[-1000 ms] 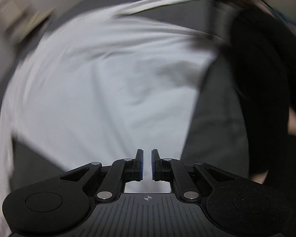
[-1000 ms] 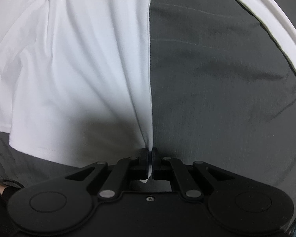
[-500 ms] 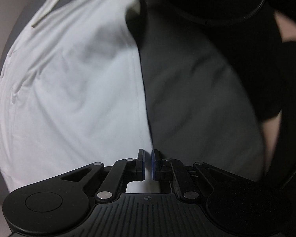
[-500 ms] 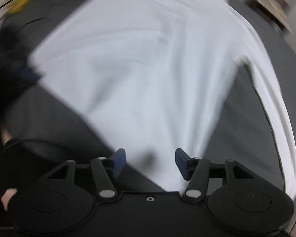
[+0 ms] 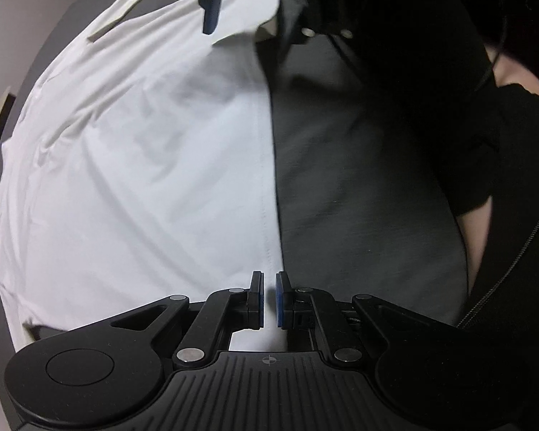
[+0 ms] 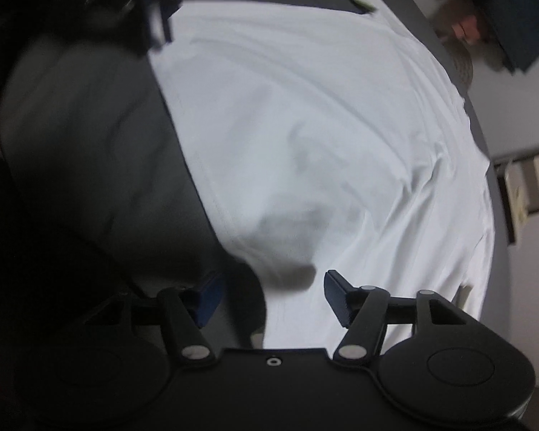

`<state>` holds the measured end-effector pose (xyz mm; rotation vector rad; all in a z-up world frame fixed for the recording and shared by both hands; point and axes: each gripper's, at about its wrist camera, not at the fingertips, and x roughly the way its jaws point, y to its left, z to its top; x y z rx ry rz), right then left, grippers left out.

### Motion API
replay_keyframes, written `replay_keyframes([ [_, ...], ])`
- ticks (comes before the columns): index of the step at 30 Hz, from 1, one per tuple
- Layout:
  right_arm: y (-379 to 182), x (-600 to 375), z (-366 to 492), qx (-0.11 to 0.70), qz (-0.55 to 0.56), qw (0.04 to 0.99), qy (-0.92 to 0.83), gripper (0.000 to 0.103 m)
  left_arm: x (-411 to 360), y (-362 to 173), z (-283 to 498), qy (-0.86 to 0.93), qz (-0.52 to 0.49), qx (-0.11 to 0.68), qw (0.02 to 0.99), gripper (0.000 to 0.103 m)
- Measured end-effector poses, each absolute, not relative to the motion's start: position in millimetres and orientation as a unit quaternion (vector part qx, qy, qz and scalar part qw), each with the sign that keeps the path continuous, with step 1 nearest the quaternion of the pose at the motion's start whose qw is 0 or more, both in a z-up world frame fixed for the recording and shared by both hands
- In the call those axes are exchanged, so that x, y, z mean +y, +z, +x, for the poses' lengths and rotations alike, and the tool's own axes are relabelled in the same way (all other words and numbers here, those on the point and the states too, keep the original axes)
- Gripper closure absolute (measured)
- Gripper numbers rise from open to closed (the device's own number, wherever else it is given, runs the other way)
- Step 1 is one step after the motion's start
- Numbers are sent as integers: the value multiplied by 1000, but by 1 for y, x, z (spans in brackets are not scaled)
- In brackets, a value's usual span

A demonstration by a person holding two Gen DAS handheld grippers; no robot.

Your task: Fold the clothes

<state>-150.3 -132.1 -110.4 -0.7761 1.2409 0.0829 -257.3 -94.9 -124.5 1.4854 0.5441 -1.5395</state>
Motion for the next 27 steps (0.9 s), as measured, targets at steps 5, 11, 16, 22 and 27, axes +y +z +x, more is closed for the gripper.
replay_keyframes([
  [5, -131, -134, -146, 572, -368, 732, 39, 40, -95, -144, -266, -615, 629, 221, 422, 97],
  [11, -130, -134, -152, 577, -364, 730, 37, 37, -87, -149, -275, -613, 642, 194, 418, 97],
  [16, -131, -138, -151, 584, -356, 728, 34, 35, -90, -147, -270, -611, 636, 217, 419, 97],
  [22, -129, -143, -149, 592, -340, 731, 29, 33, -83, -147, -267, -608, 620, 222, 443, 97],
  [27, -129, -141, -152, 588, -344, 731, 30, 33, -72, -144, -265, -614, 621, 221, 435, 97],
])
